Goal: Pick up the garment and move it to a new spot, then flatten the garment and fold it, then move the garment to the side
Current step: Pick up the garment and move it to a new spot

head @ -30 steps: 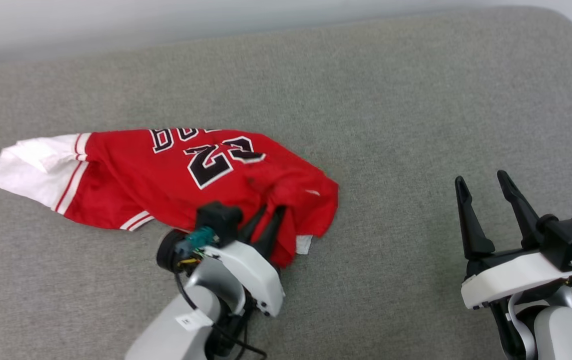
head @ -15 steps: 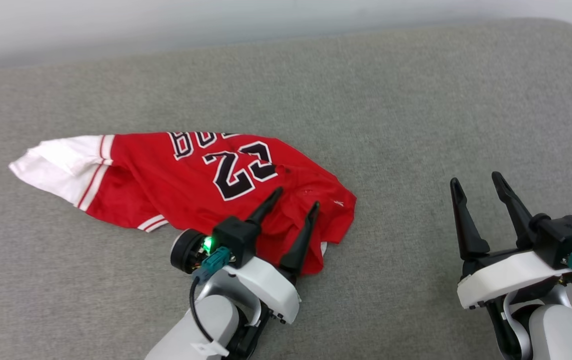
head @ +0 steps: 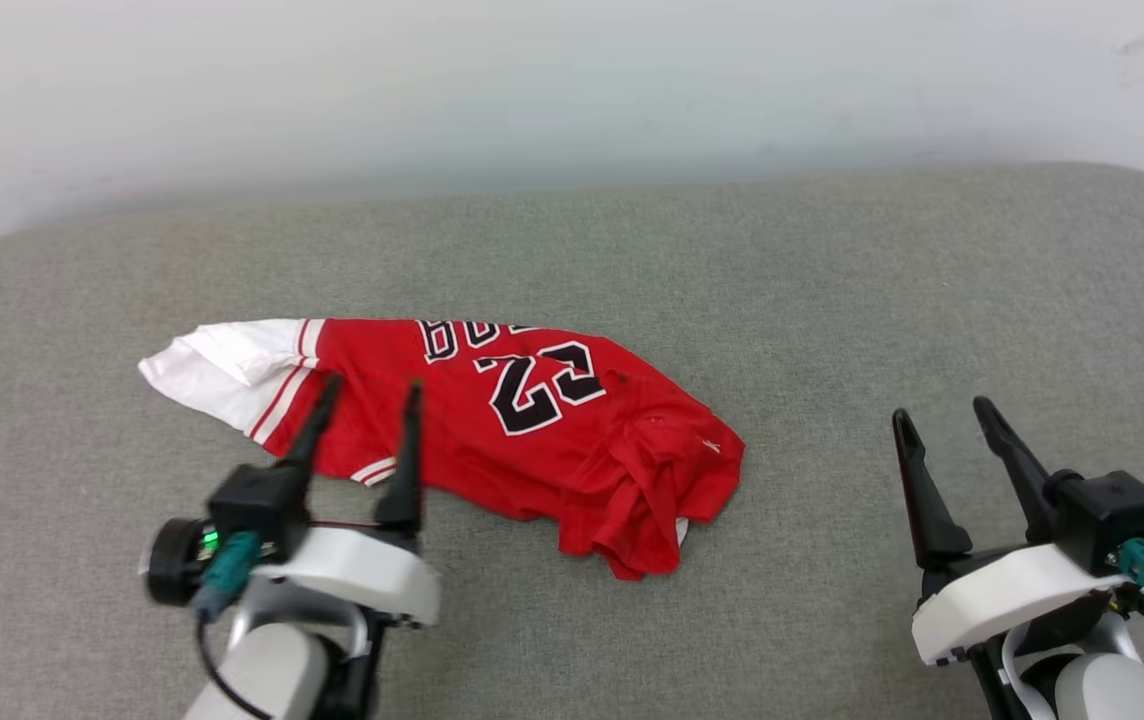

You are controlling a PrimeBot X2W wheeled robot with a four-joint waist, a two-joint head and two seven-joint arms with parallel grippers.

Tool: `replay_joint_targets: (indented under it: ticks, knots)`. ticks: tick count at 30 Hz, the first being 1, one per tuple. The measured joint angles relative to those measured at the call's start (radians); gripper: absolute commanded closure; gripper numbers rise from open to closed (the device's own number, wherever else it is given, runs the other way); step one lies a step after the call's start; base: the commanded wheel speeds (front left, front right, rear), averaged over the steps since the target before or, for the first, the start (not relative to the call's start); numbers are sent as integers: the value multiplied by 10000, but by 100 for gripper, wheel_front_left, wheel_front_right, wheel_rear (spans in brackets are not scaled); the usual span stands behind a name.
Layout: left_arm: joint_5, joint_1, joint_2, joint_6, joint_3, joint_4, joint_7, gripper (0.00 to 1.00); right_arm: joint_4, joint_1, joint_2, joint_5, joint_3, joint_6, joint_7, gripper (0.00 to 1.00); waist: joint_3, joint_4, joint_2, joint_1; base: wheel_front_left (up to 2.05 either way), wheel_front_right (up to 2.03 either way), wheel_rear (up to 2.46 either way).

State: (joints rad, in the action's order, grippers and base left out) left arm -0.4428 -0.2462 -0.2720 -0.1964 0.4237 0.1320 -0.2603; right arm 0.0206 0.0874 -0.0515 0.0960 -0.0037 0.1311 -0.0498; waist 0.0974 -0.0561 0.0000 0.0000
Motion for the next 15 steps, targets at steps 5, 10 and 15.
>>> replay_joint_targets:
  ticks: [5,10,15]
  knots:
    - [232,721,-211,-253,-1116,-343,-12,0,-98,-184,2,0,79,0,115,0,-241,70,0,0,0,0,0]
    - [474,1417,-251,-276,-1858,-640,-12,0,-192,-374,4,12,84,0,199,0,-489,55,0,0,0,0,0]
    - [640,1812,-197,-105,-2127,-757,-12,0,-268,-568,4,56,8,0,297,0,-674,41,0,0,0,0,0]
